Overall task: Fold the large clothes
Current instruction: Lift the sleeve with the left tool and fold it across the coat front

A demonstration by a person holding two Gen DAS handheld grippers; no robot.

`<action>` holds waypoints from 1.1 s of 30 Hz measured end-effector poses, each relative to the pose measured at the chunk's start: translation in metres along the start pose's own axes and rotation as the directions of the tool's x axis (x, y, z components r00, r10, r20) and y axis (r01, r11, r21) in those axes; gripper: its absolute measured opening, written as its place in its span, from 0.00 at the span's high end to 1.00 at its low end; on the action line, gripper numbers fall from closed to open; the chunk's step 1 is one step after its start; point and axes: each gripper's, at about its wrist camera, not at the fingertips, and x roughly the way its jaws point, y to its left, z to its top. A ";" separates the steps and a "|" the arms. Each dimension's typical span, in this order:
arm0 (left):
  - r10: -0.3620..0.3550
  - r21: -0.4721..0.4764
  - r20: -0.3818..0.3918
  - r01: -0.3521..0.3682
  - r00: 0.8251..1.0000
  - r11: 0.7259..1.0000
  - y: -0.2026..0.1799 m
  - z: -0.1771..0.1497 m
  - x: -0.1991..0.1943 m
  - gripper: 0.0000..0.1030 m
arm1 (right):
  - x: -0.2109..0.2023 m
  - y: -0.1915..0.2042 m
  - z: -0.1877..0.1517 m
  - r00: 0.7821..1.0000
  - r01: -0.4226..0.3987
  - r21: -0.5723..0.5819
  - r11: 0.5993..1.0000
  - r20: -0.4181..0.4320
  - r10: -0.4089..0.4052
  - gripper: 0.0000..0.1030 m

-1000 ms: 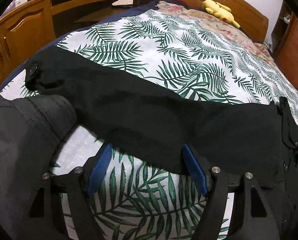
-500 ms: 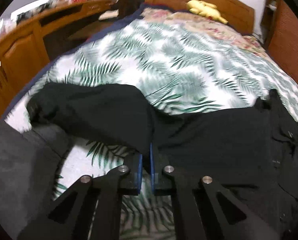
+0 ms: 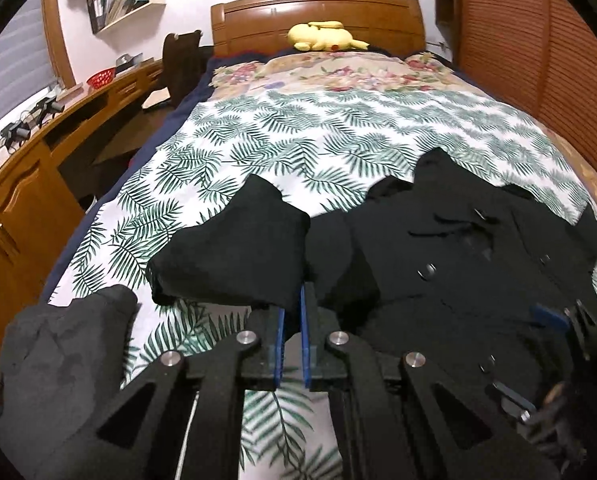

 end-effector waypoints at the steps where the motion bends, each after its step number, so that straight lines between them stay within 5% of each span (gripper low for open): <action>1: -0.004 0.003 -0.005 0.004 1.000 1.000 -0.001 -0.004 -0.003 0.96 | 0.001 0.000 0.000 1.000 0.000 -0.002 1.000 -0.001 0.000 0.00; 19: -0.110 -0.036 -0.012 0.110 0.994 0.993 0.017 -0.068 -0.046 0.78 | 0.002 0.004 -0.002 1.000 0.002 -0.020 1.000 -0.013 -0.002 0.00; 26: -0.059 -0.077 0.017 0.060 0.998 0.995 0.045 -0.073 -0.045 0.63 | 0.003 0.005 -0.002 1.000 0.005 -0.025 1.000 -0.013 -0.005 0.00; 33: -0.013 -0.131 -0.026 0.010 1.000 0.991 0.081 -0.056 0.004 0.55 | 0.004 0.006 -0.003 1.000 0.006 -0.028 1.000 -0.015 -0.006 0.00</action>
